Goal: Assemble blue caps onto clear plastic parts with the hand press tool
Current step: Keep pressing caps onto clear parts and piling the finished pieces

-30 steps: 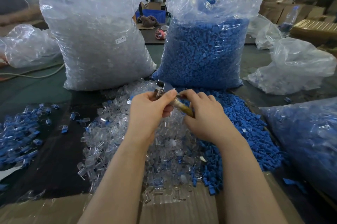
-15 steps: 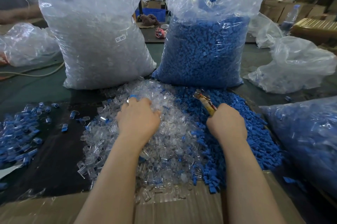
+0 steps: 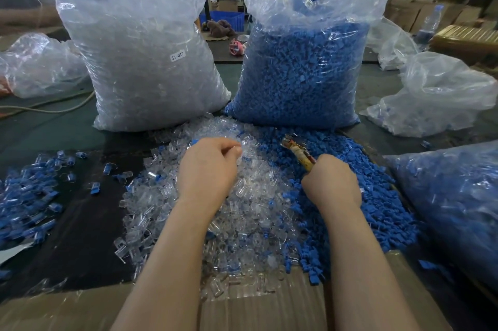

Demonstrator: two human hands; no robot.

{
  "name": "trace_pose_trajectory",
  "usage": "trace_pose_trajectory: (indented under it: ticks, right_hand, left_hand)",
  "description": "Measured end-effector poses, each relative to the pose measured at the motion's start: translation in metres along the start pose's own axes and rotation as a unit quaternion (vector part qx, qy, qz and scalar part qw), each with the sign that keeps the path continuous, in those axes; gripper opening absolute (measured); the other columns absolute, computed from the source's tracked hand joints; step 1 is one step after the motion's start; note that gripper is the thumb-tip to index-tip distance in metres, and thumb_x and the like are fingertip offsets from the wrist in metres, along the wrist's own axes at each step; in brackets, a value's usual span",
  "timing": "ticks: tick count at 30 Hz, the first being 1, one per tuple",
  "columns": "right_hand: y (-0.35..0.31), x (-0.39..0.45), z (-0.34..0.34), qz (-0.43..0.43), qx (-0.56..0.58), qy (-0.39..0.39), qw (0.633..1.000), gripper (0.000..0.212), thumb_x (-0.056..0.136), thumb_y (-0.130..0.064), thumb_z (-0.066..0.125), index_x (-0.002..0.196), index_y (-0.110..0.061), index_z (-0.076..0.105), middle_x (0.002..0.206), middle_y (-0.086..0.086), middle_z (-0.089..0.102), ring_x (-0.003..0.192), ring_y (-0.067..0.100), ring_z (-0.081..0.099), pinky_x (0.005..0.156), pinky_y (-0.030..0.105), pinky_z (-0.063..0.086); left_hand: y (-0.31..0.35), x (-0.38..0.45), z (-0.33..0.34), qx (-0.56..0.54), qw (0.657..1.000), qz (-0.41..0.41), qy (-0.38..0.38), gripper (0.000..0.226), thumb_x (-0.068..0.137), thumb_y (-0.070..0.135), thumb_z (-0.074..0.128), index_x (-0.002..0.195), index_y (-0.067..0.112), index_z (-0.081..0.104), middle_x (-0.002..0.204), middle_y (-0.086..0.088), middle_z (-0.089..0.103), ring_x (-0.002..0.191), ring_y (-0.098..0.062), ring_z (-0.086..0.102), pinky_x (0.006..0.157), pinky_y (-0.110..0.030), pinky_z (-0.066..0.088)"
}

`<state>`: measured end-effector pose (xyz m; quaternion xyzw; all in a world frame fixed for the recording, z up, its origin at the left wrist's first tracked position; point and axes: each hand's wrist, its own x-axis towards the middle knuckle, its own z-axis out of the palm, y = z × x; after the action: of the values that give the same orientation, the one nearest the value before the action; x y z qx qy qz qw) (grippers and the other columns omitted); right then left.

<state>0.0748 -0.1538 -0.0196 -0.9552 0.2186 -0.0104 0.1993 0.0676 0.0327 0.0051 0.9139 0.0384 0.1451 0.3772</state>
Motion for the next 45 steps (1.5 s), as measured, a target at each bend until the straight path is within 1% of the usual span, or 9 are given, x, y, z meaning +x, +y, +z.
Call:
trace_pose_trajectory:
  ticks: [8,11,14,18,26,31,37,42,45]
  right_hand:
    - [0.002,0.001,0.004,-0.018,-0.023,0.015,0.999,0.024,0.089,-0.017,0.06,0.072,-0.016,0.043,0.076,0.006,0.052,0.06,0.022,0.049,0.045,0.028,0.032]
    - [0.002,0.002,0.004,-0.026,-0.018,0.012,0.999,0.014,0.089,-0.017,0.059,0.08,-0.015,0.048,0.078,0.006,0.052,0.062,0.022,0.05,0.047,0.029,0.034]
    - [0.002,0.002,0.003,-0.03,-0.001,0.018,0.999,0.004,0.089,-0.017,0.056,0.091,-0.015,0.053,0.079,0.005,0.053,0.064,0.021,0.049,0.049,0.029,0.035]
    - [0.003,0.004,0.003,-0.039,0.034,0.032,0.998,0.014,0.092,-0.029,0.061,0.089,-0.016,0.054,0.074,0.003,0.053,0.061,0.019,0.049,0.047,0.027,0.031]
    - [-0.007,-0.002,-0.008,-0.109,0.34,-0.006,0.934,0.021,0.079,-0.033,0.079,0.076,-0.02,0.061,0.065,-0.003,0.058,0.058,0.014,0.051,0.052,0.03,0.041]
    - [-0.018,-0.012,-0.014,-0.166,0.43,-0.037,0.887,0.016,0.076,-0.023,0.082,0.079,-0.021,0.066,0.065,-0.009,0.063,0.059,-0.001,0.055,0.056,0.013,0.047]
    - [-0.026,-0.017,-0.015,-0.215,0.404,-0.041,0.888,0.008,0.081,-0.02,0.077,0.082,-0.019,0.069,0.075,0.005,0.067,0.069,0.013,0.059,0.069,0.036,0.053]
    - [-0.032,-0.02,-0.013,-0.223,0.394,-0.023,0.892,0.006,0.082,-0.018,0.074,0.081,-0.023,0.071,0.073,-0.002,0.07,0.075,0.021,0.065,0.072,0.04,0.055]
    - [-0.035,-0.021,-0.01,-0.235,0.386,-0.021,0.892,0.004,0.082,-0.018,0.072,0.082,-0.021,0.074,0.067,-0.003,0.067,0.064,0.018,0.059,0.06,0.037,0.049]
  left_hand:
    - [0.001,0.002,-0.001,-0.195,0.979,-0.039,-0.036,0.017,0.094,0.027,0.063,0.086,0.04,0.069,0.068,0.017,0.069,0.052,0.004,0.057,0.051,-0.013,0.05]
    - [0.003,0.002,0.0,-0.23,0.971,-0.051,-0.039,0.011,0.093,0.031,0.064,0.085,0.037,0.069,0.069,0.014,0.071,0.057,0.006,0.061,0.06,-0.018,0.053]
    - [0.005,0.001,0.0,-0.244,0.968,-0.053,-0.037,0.014,0.092,0.041,0.063,0.083,0.032,0.07,0.067,0.015,0.07,0.055,0.007,0.06,0.052,-0.011,0.048]
    - [0.005,0.002,0.002,-0.253,0.965,-0.055,-0.037,0.013,0.093,0.035,0.062,0.085,0.031,0.071,0.069,0.011,0.071,0.058,0.003,0.062,0.062,-0.02,0.055]
    - [0.009,0.0,0.004,-0.29,0.953,-0.063,-0.067,0.015,0.084,0.02,0.075,0.096,0.022,0.066,0.075,0.005,0.074,0.07,-0.006,0.071,0.066,-0.023,0.057]
    - [0.015,-0.004,0.009,-0.348,0.93,-0.07,-0.093,0.015,0.078,0.01,0.081,0.085,0.016,0.07,0.074,0.0,0.075,0.072,-0.014,0.073,0.063,-0.02,0.057]
    - [0.018,-0.005,0.01,-0.41,0.903,-0.098,-0.086,0.011,0.081,0.006,0.077,0.088,0.011,0.069,0.074,-0.005,0.075,0.07,-0.015,0.074,0.063,-0.023,0.059]
    - [0.018,-0.005,0.011,-0.436,0.89,-0.118,-0.067,0.012,0.08,0.006,0.078,0.086,0.007,0.068,0.074,-0.008,0.075,0.067,-0.015,0.074,0.06,-0.022,0.059]
    - [0.018,-0.004,0.012,-0.449,0.882,-0.134,-0.049,0.013,0.08,0.008,0.078,0.084,0.009,0.066,0.073,-0.007,0.075,0.067,-0.015,0.074,0.057,-0.021,0.057]
